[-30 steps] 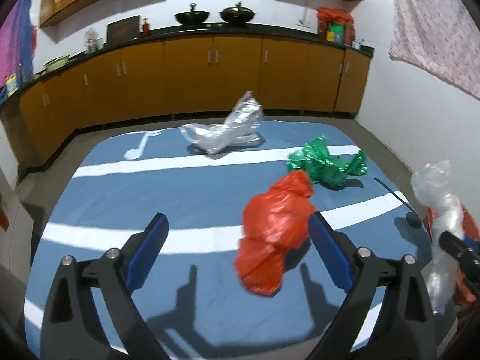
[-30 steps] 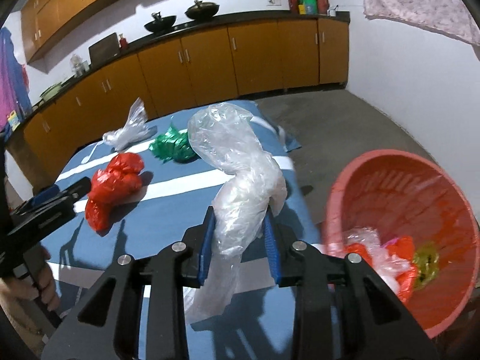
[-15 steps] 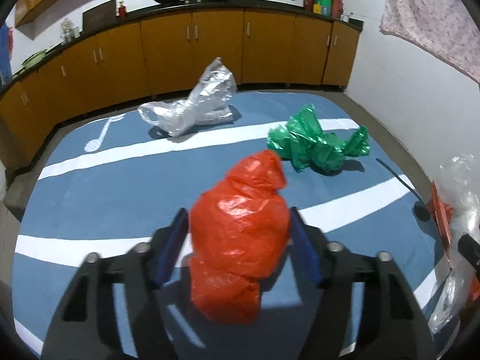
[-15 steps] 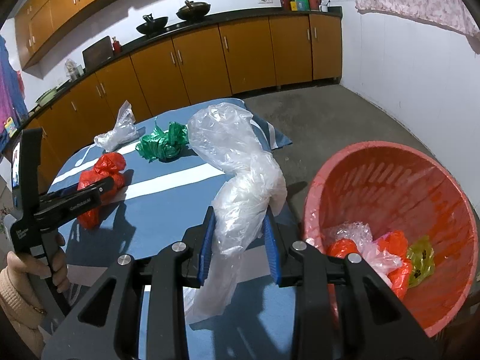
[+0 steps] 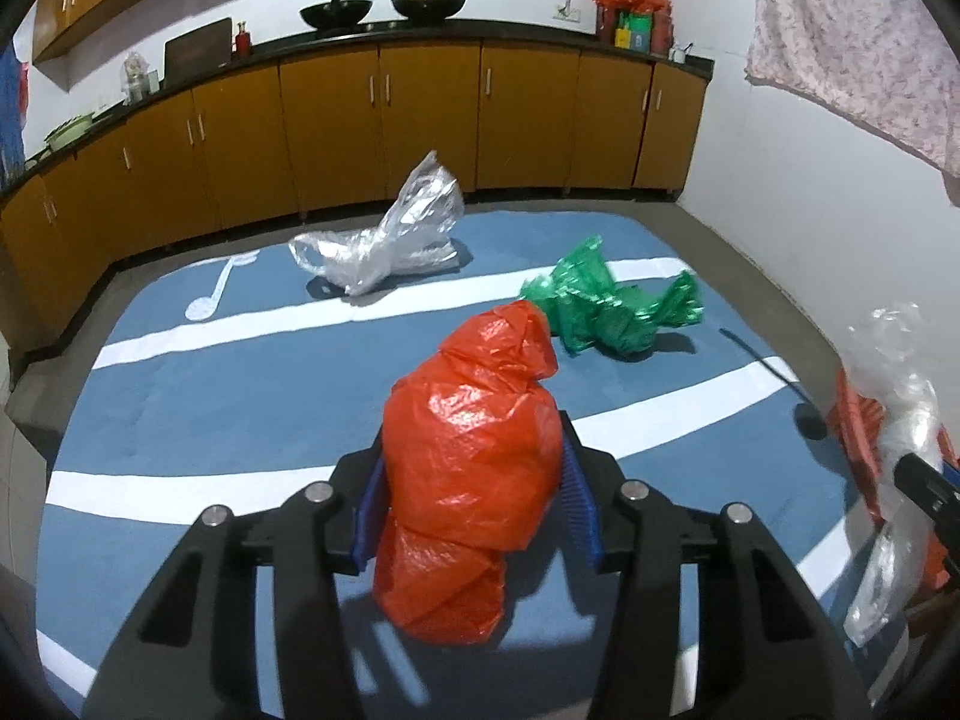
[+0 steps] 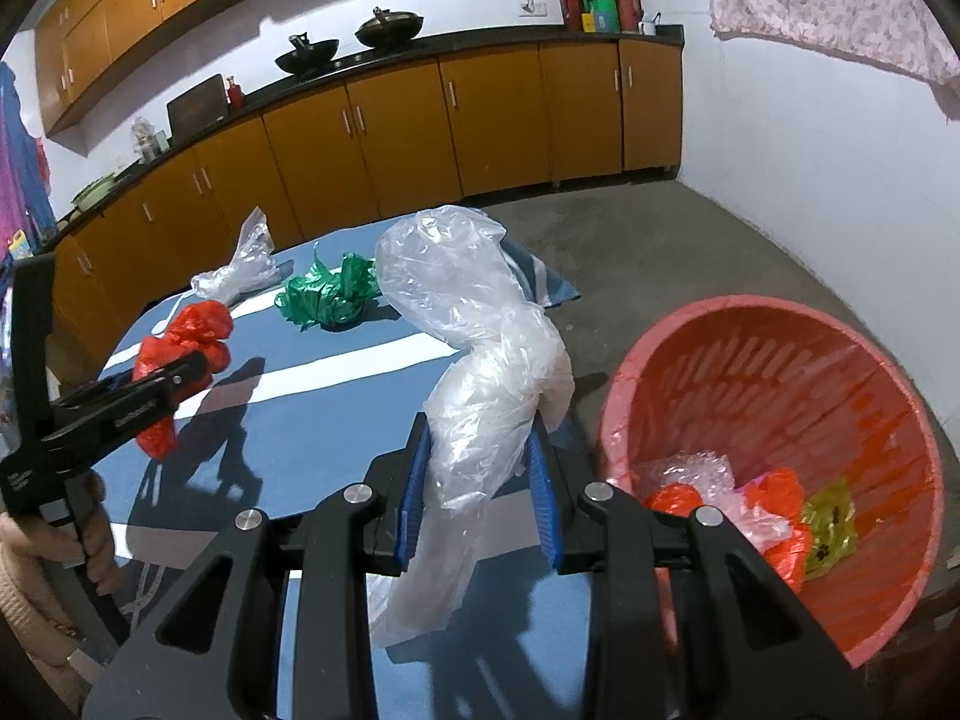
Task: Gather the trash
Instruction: 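Carry both bags over the basket and open both tools to drop them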
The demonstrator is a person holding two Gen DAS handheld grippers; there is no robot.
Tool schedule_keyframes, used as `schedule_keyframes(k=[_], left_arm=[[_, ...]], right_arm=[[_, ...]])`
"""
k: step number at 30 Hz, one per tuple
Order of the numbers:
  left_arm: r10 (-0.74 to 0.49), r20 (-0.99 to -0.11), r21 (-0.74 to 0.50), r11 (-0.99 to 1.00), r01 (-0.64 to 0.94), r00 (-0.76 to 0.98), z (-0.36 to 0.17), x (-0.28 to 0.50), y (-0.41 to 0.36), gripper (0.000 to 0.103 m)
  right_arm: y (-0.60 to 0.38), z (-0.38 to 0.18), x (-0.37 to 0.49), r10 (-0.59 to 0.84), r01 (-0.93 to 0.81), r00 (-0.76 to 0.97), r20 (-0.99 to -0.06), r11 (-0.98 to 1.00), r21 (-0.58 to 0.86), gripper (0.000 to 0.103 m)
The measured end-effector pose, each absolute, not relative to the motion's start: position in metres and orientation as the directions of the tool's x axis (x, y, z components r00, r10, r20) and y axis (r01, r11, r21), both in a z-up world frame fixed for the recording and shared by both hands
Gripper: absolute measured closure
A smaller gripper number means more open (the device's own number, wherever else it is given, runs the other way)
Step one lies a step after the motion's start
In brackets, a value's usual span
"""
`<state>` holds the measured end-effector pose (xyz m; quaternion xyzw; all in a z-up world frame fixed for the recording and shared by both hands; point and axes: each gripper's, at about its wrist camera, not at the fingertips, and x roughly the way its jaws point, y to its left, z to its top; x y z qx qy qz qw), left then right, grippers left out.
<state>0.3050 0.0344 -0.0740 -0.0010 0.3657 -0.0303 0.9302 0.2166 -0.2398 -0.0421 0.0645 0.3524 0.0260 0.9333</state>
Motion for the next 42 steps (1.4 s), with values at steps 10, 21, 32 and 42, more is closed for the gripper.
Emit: schedule_keyframes(k=[10, 21, 32, 42], left_arm=[[-0.105, -0.648, -0.030, 0.993, 0.113, 0.755, -0.051, 0.282, 0.010, 0.054], [-0.196, -0.631, -0.075, 0.979, 0.192, 0.751, -0.037, 0.268, -0.028, 0.054], [-0.393, -0.605, -0.167, 0.913, 0.373, 0.692, -0.029, 0.250, -0.120, 0.054], [-0.495, -0.613, -0.201, 0.852, 0.484, 0.616, -0.040, 0.244, -0.200, 0.054]], right_arm=[[-0.248, -0.032, 0.208, 0.023, 0.029, 0.769, -0.638, 0.997, 0.071, 0.071], [-0.291, -0.022, 0.197, -0.091, 0.144, 0.778, -0.621, 0.989, 0.036, 0.071], [-0.373, -0.016, 0.173, -0.238, 0.330, 0.751, -0.617, 0.943, 0.038, 0.071], [-0.416, -0.014, 0.164, -0.252, 0.374, 0.756, -0.604, 0.924, 0.083, 0.072]])
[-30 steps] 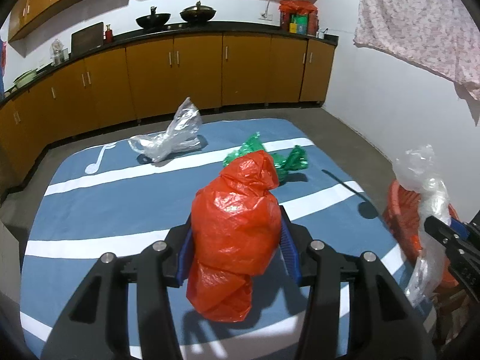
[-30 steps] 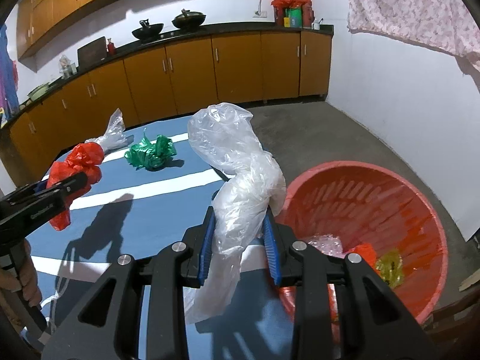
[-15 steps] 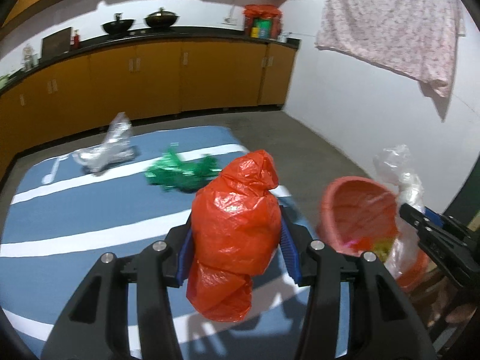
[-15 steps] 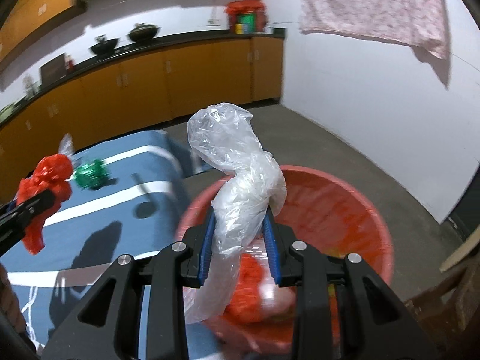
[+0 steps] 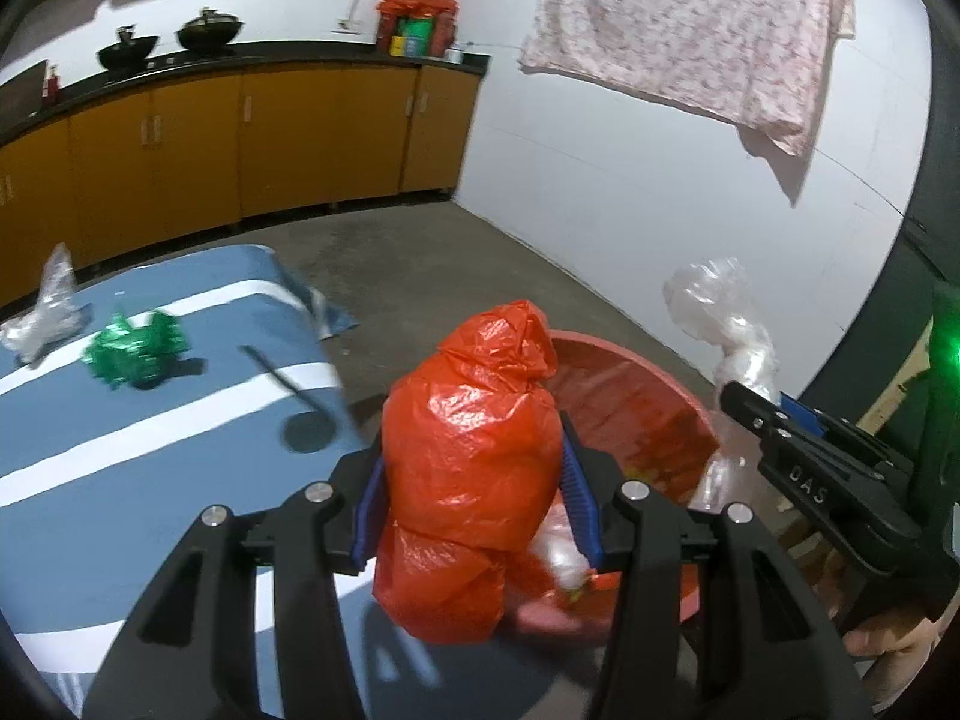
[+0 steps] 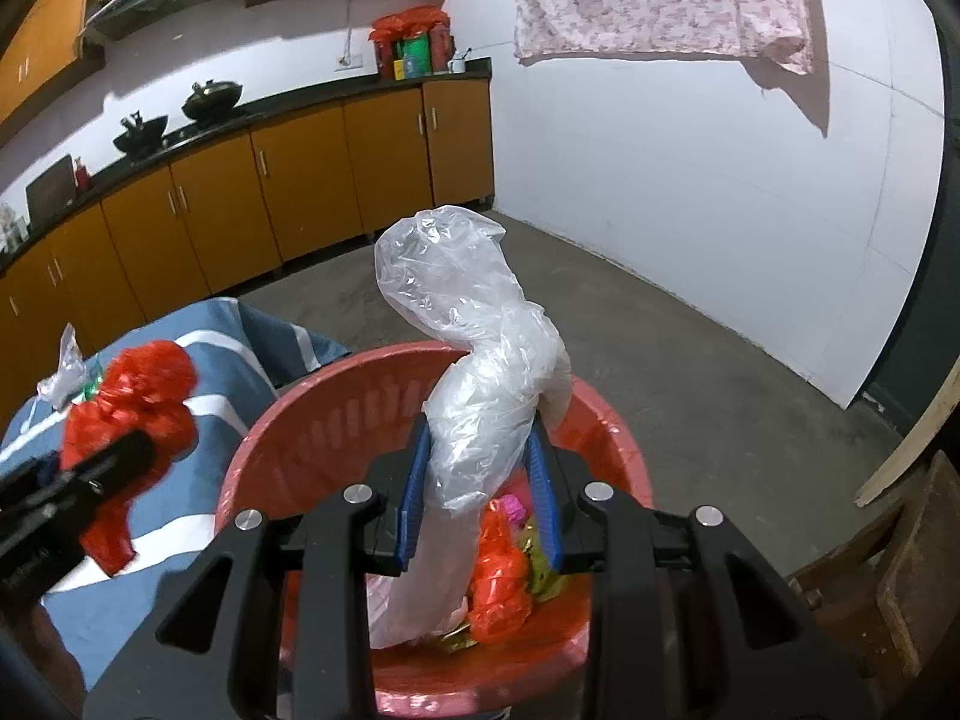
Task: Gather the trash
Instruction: 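Carry both bags over the basket and open both tools to drop them, then grasp the clear bag with the left tool while the right tool grasps the green bag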
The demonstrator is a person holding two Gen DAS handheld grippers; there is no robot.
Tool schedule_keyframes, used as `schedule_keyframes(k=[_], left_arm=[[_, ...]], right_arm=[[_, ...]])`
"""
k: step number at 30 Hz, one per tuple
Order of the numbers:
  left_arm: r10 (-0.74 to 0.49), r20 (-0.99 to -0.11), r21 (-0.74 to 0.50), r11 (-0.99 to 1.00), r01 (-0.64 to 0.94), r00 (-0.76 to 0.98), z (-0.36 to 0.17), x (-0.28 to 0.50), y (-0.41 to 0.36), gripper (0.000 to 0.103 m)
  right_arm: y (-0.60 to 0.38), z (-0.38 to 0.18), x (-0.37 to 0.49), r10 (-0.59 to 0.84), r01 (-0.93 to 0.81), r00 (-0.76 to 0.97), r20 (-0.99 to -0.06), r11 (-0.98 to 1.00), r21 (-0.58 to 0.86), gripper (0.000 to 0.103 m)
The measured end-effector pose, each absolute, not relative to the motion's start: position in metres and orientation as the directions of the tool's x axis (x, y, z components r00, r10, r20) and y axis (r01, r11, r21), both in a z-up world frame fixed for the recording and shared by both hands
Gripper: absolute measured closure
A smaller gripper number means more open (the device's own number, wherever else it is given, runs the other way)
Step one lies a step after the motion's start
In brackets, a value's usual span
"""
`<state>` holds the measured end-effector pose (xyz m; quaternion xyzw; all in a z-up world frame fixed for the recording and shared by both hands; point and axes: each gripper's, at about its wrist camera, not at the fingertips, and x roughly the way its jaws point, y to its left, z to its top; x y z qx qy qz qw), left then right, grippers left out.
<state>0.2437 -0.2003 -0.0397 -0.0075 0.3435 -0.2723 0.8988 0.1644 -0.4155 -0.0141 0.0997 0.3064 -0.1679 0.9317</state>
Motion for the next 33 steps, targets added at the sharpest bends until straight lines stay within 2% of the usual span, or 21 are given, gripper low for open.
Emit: schedule_keyframes(k=[6, 7, 8, 9, 10, 16, 22, 28, 33], left_arm=[[-0.517, -0.633, -0.206, 0.830, 0.518, 0.576, -0.050, 0.247, -0.233, 0.050], [-0.515, -0.640, -0.205, 0.829, 0.520, 0.569, -0.053, 0.248, -0.235, 0.049], [-0.510, -0.646, -0.200, 0.831, 0.519, 0.567, -0.055, 0.249, -0.236, 0.044], [-0.502, -0.654, -0.196, 0.835, 0.515, 0.565, -0.058, 0.250, -0.236, 0.037], [-0.498, -0.657, -0.197, 0.838, 0.509, 0.566, -0.060, 0.251, -0.234, 0.035], [-0.444, -0.677, -0.210, 0.881, 0.424, 0.587, -0.068, 0.262, -0.197, 0.030], [-0.293, -0.635, -0.101, 0.949, 0.300, 0.715, -0.058, 0.258, -0.124, 0.024], [-0.016, -0.586, 0.036, 0.998, 0.045, 0.810, -0.052, 0.261, -0.018, 0.020], [0.131, -0.593, 0.035, 0.990, -0.137, 0.795, -0.054, 0.274, 0.062, 0.020]], right_arm=[[-0.432, -0.013, 0.165, -0.227, 0.370, 0.771, -0.595, 0.920, 0.128, 0.070], [-0.433, -0.014, 0.165, -0.210, 0.360, 0.775, -0.596, 0.922, 0.142, 0.066], [-0.434, -0.015, 0.164, -0.202, 0.357, 0.775, -0.598, 0.922, 0.151, 0.062], [-0.435, -0.016, 0.164, -0.190, 0.352, 0.776, -0.601, 0.921, 0.164, 0.052], [-0.436, -0.016, 0.163, -0.185, 0.350, 0.779, -0.599, 0.921, 0.170, 0.046], [-0.427, -0.013, 0.165, -0.173, 0.328, 0.790, -0.588, 0.929, 0.168, 0.043], [-0.359, -0.004, 0.192, -0.052, 0.148, 0.827, -0.560, 0.980, 0.129, 0.038], [-0.257, -0.013, 0.247, 0.141, -0.064, 0.802, -0.580, 0.986, 0.151, 0.038], [-0.177, -0.028, 0.311, 0.221, -0.192, 0.760, -0.611, 0.975, 0.114, 0.038]])
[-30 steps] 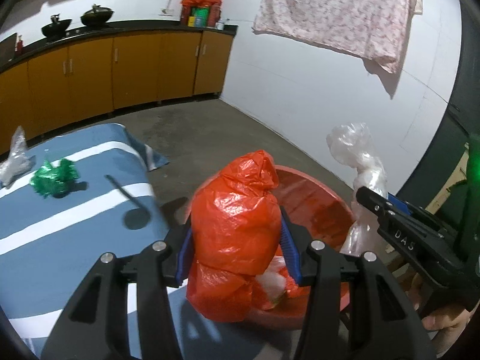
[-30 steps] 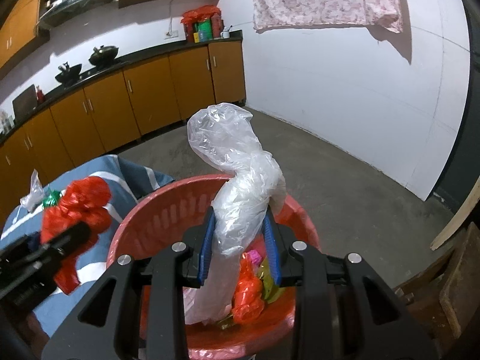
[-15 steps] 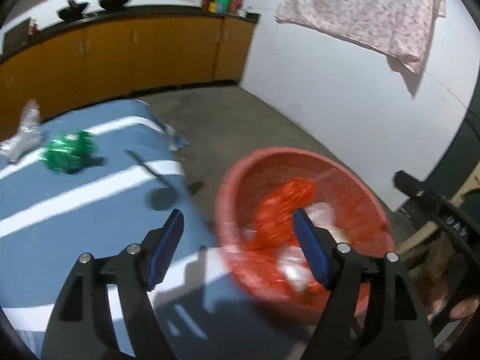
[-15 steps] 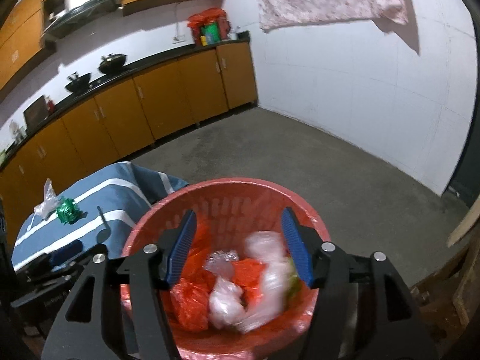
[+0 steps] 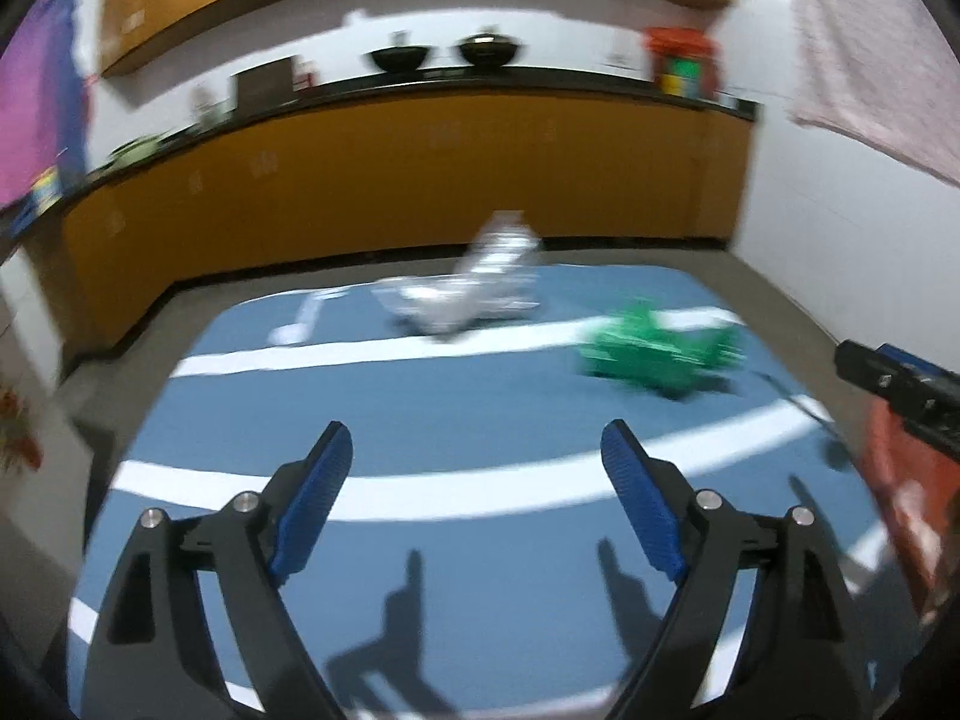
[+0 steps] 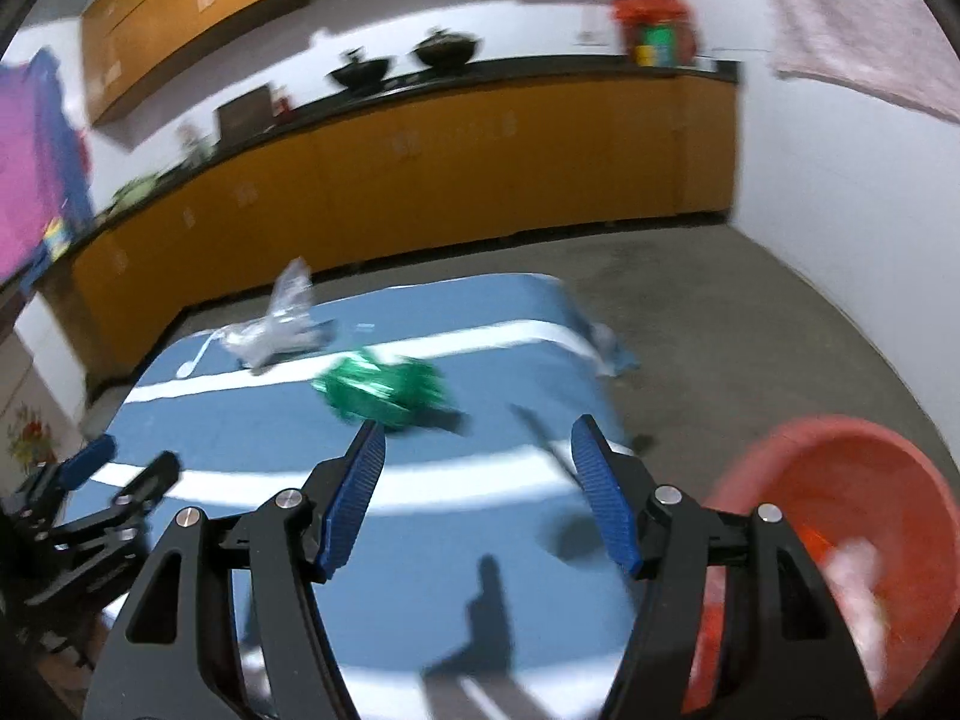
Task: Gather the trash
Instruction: 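Grasp the clear bag with the left tool while the right tool grasps the green bag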
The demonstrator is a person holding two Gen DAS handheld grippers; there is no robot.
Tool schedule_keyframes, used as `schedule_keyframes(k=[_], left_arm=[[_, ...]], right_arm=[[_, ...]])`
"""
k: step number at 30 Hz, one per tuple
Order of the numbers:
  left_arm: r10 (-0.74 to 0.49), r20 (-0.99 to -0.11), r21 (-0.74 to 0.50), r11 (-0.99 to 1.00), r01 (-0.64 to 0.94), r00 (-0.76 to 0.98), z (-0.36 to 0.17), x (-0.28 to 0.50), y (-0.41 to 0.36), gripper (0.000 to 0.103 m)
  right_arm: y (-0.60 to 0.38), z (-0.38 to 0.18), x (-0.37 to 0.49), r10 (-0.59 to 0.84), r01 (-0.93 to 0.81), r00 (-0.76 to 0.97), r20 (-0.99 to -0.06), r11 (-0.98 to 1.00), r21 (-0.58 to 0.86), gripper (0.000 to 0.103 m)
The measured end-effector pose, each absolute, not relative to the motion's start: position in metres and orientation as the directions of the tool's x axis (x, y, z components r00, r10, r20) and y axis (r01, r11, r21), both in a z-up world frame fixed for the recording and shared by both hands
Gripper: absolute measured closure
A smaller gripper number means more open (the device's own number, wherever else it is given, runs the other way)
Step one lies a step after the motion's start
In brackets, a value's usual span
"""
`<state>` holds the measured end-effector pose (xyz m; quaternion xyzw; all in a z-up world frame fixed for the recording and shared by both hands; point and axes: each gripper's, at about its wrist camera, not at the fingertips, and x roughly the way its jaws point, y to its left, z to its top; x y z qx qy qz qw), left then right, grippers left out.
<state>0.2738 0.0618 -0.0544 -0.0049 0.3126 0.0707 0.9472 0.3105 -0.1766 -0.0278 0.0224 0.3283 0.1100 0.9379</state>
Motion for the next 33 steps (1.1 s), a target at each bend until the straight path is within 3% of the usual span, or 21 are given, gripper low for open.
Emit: schedule_keyframes(k=[8, 10, 12, 13, 20, 21, 33], left_arm=[[0.236, -0.594, 0.020, 0.960, -0.279, 0.769, -0.055, 0.301, 0.148, 0.018], [0.239, -0.596, 0.012, 0.957, -0.289, 0.766, -0.056, 0.308, 0.158, 0.017], [0.226, -0.606, -0.009, 0.957, -0.291, 0.763, -0.058, 0.319, 0.164, 0.017], [0.217, -0.610, -0.017, 0.958, -0.286, 0.762, -0.059, 0.325, 0.163, 0.017], [0.143, -0.604, -0.024, 0.980, -0.197, 0.784, -0.052, 0.376, 0.145, 0.014], [0.130, -0.603, -0.017, 0.984, -0.176, 0.787, -0.050, 0.386, 0.140, 0.014], [0.094, -0.651, 0.096, 0.995, -0.042, 0.753, -0.072, 0.464, 0.102, 0.014]], right_arm=[[-0.124, -0.061, 0.371, 0.203, -0.294, 0.709, -0.676, 0.956, -0.021, 0.038], [-0.126, -0.067, 0.377, 0.223, -0.308, 0.671, -0.707, 0.951, 0.007, 0.039], [-0.132, -0.065, 0.376, 0.233, -0.315, 0.667, -0.708, 0.949, 0.015, 0.047], [-0.133, -0.065, 0.375, 0.243, -0.329, 0.658, -0.713, 0.944, 0.018, 0.060], [-0.146, -0.059, 0.360, 0.261, -0.317, 0.649, -0.715, 0.947, 0.058, 0.080], [-0.150, -0.059, 0.358, 0.259, -0.303, 0.650, -0.715, 0.950, 0.069, 0.088], [-0.178, -0.060, 0.347, 0.288, -0.256, 0.645, -0.708, 0.954, 0.155, 0.089]])
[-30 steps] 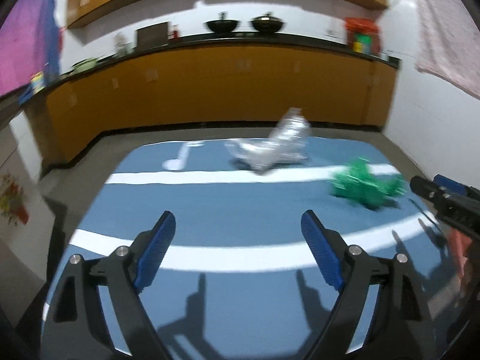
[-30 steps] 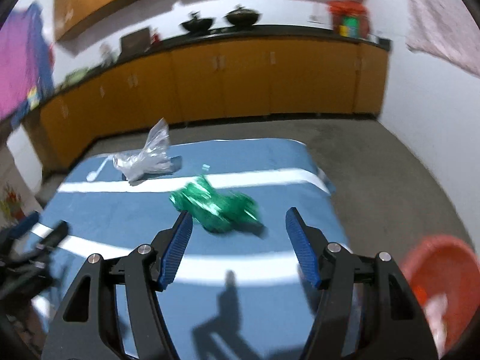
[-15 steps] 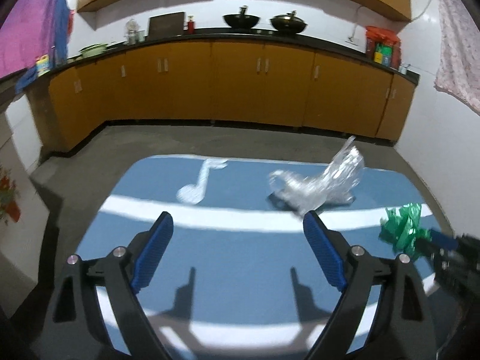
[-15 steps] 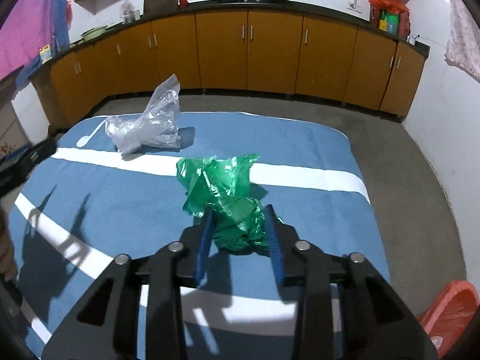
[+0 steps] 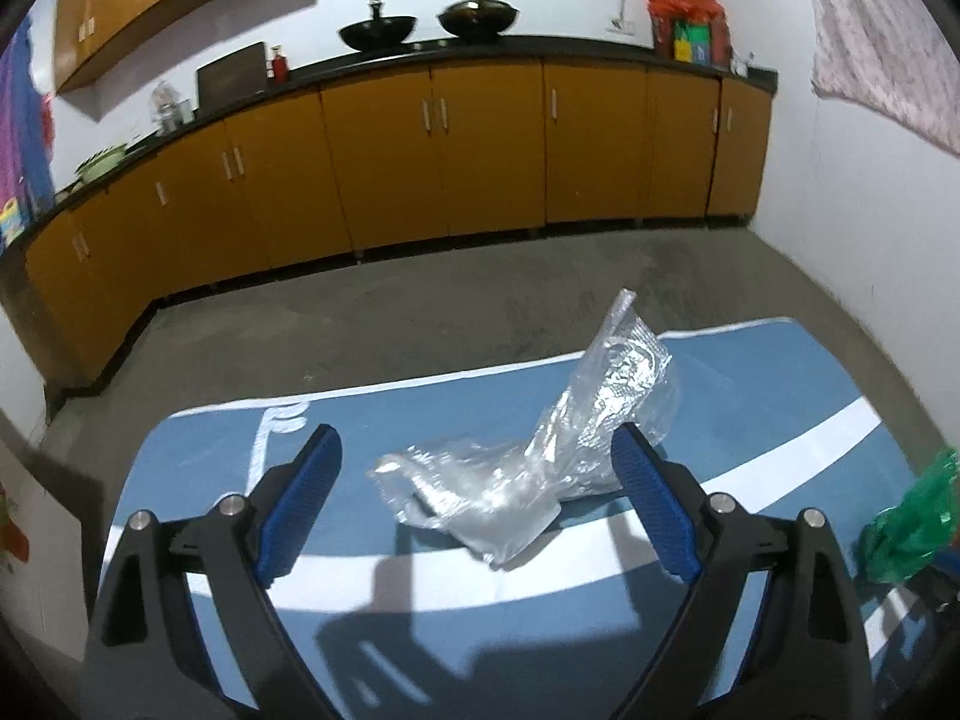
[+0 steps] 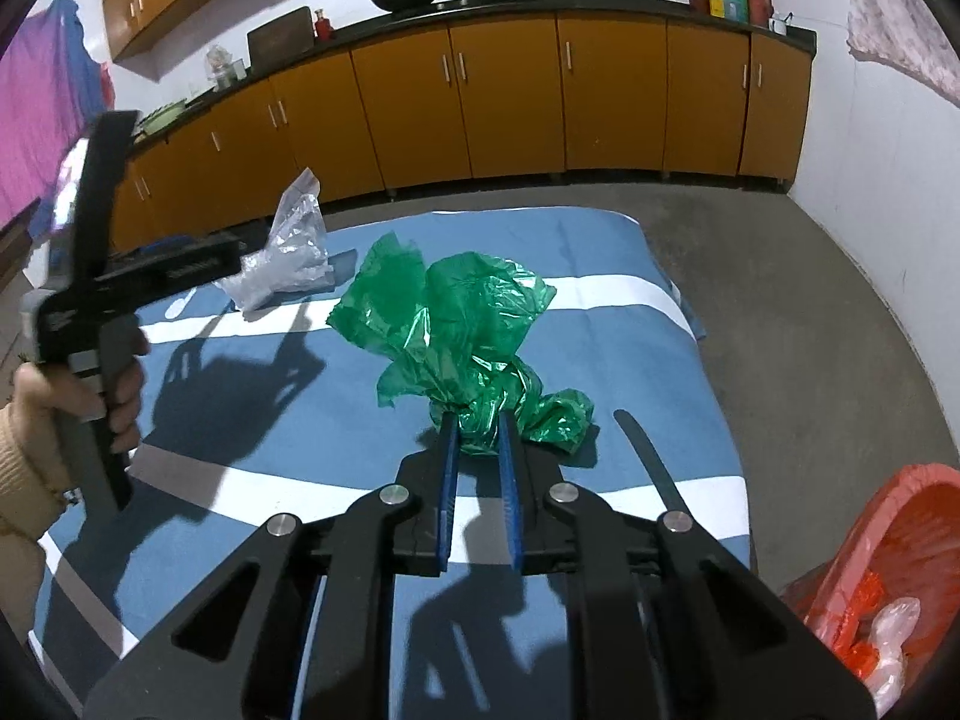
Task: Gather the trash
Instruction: 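Grasp the clear bag with the left tool while the right tool grasps the green bag, then carry both bags over the basket and open both tools to drop them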
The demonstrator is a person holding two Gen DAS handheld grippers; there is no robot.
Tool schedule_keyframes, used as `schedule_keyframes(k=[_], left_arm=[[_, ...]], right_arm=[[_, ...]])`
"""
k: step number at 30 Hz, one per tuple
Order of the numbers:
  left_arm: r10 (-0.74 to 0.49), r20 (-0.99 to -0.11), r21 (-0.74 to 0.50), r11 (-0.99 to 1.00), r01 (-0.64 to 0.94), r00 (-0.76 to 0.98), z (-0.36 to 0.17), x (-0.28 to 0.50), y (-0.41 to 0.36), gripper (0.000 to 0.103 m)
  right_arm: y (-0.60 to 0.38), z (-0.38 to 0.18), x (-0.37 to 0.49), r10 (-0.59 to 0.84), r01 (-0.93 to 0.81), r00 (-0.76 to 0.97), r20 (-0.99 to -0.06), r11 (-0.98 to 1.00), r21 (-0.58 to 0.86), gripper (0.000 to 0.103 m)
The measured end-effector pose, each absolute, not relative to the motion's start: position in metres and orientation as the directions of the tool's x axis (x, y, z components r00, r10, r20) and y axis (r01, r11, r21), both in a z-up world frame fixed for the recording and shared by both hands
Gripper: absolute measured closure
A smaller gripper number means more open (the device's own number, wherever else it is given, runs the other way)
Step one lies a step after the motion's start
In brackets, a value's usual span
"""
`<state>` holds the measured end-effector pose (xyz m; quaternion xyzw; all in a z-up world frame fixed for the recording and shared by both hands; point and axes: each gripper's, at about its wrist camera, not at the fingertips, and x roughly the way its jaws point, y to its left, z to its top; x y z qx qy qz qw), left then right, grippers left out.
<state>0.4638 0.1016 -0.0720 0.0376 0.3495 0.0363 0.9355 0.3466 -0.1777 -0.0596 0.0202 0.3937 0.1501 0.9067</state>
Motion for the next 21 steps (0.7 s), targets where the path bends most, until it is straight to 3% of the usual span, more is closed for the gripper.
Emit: schedule_keyframes(k=[2, 4, 6, 12, 15, 21], left_arm=[[0.080, -0.675, 0.095, 0.995, -0.022, 0.733, -0.077, 0.473, 0.100, 0.016], [0.057, -0.709, 0.079, 0.997, -0.001, 0.703, -0.085, 0.484, 0.102, 0.025], [0.021, -0.738, 0.047, 0.999, 0.021, 0.674, -0.092, 0.488, 0.104, 0.041], [-0.050, -0.754, -0.001, 0.997, 0.075, 0.655, -0.101, 0.491, 0.102, 0.069], [-0.065, -0.751, -0.007, 0.996, 0.090, 0.657, -0.100, 0.488, 0.100, 0.075], [-0.059, -0.723, 0.006, 0.996, 0.092, 0.688, -0.090, 0.460, 0.093, 0.076]], right_arm=[[-0.180, -0.058, 0.348, 0.295, -0.252, 0.642, -0.708, 0.953, 0.168, 0.089], [-0.184, -0.059, 0.347, 0.304, -0.246, 0.638, -0.707, 0.951, 0.186, 0.089], [-0.186, -0.060, 0.346, 0.308, -0.246, 0.636, -0.708, 0.950, 0.192, 0.089], [-0.184, -0.062, 0.346, 0.313, -0.257, 0.628, -0.713, 0.948, 0.189, 0.089], [-0.187, -0.063, 0.345, 0.319, -0.252, 0.627, -0.711, 0.946, 0.202, 0.089], [-0.197, -0.054, 0.341, 0.321, -0.236, 0.634, -0.703, 0.947, 0.219, 0.089]])
